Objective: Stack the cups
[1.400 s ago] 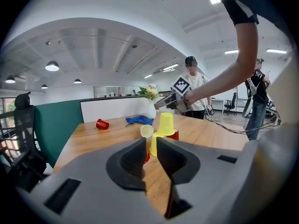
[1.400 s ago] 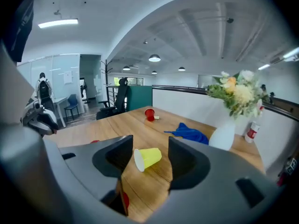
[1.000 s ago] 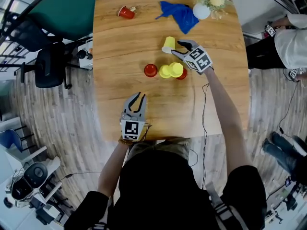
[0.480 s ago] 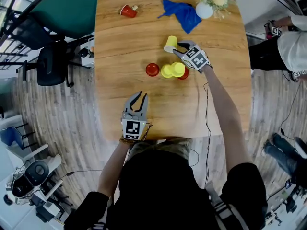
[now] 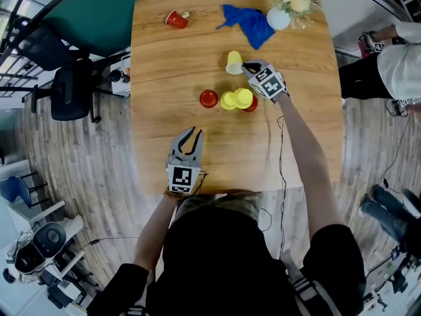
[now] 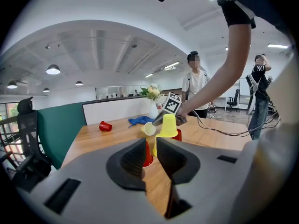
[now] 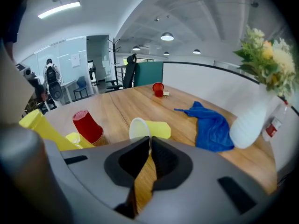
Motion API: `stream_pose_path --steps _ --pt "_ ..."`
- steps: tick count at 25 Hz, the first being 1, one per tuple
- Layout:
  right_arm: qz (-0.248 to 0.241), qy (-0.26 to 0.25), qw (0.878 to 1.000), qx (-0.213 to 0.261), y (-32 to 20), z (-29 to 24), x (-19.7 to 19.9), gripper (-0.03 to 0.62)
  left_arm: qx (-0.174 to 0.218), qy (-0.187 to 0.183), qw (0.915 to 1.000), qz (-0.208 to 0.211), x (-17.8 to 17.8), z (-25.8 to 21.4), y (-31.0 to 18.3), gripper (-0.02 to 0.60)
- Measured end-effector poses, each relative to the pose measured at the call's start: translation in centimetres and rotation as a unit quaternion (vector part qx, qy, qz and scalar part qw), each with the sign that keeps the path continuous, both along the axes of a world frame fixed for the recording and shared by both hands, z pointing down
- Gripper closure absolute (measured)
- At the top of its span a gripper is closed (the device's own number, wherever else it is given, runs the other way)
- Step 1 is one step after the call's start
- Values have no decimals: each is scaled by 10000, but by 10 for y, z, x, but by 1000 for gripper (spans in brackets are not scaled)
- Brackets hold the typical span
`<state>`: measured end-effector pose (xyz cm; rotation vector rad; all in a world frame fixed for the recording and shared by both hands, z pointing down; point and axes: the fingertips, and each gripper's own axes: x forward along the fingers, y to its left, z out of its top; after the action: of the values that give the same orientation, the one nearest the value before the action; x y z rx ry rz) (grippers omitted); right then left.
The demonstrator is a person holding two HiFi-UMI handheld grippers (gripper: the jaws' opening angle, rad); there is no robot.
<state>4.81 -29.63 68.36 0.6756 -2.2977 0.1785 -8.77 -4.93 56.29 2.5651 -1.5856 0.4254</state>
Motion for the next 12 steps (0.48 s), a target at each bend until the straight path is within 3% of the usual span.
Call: stream_pose_path --steps 5,9,12 --pt "43 -98 9993 365 3 -43 3 569 72 149 9999 23 1 -10 -4 499" --pt "-53 -371 9955 876 17 -93 -1 569 44 587 9983 20 -1 -25 -17 499" --pt "-202 -510 9914 1188 43 -130 -8 569 -152 1034 9940 328 5 -37 -26 484"
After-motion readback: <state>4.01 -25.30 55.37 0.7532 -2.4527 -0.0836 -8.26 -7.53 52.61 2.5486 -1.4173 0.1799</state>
